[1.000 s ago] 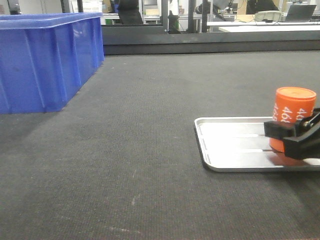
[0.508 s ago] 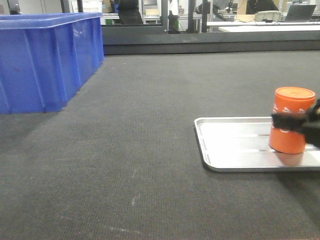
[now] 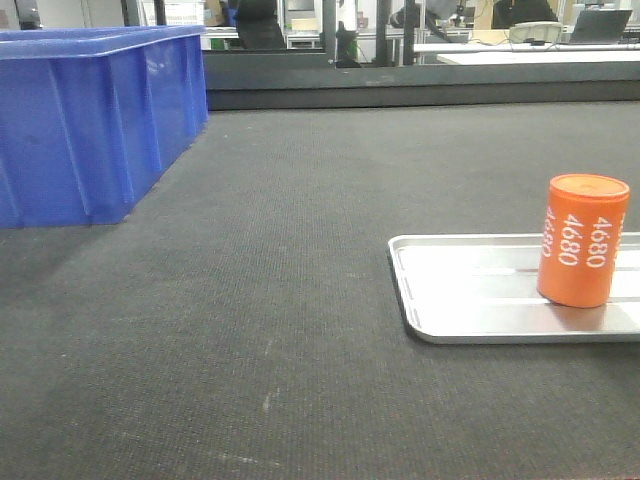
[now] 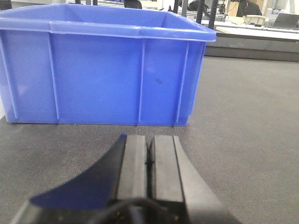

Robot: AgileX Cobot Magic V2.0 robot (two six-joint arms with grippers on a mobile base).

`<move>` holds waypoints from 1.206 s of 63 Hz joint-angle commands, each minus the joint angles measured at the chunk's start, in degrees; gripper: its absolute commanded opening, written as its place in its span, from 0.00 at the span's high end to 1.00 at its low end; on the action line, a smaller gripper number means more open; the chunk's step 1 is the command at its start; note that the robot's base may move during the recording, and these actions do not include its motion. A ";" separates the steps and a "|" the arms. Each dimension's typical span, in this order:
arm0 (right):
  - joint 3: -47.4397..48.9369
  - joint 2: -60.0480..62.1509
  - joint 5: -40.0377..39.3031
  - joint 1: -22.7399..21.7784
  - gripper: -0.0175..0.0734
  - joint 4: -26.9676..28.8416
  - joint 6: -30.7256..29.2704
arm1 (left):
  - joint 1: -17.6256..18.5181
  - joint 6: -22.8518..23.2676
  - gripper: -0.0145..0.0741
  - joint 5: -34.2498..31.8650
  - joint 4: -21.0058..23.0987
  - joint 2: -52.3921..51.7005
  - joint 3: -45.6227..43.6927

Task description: Grab orange capacitor from left shelf to right conveyor

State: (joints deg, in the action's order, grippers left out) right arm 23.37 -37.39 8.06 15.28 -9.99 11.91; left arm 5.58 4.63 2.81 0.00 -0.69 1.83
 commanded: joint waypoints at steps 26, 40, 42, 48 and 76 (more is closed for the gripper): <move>3.87 10.66 4.80 0.17 0.75 2.71 0.16 | 0.31 -0.03 0.95 -4.98 0.00 -1.10 -0.31; 3.87 10.66 4.80 0.17 0.75 2.71 0.16 | 0.31 -0.03 0.95 -4.98 0.00 -1.10 -0.31; 3.86 10.66 5.02 0.17 0.75 2.71 0.16 | 0.31 -0.03 0.95 -4.98 0.00 -1.10 -0.31; 3.56 10.66 5.13 0.17 0.75 2.71 0.16 | 0.31 -0.03 0.95 -4.98 0.00 -1.10 -0.31; -10.80 29.49 3.78 -12.05 0.75 7.60 -11.15 | 0.31 -0.03 0.95 -4.98 0.00 -1.10 -0.31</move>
State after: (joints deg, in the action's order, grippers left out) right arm 13.91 -11.97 17.61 6.07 -3.20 3.63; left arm 5.58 4.63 2.81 0.00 -0.69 1.83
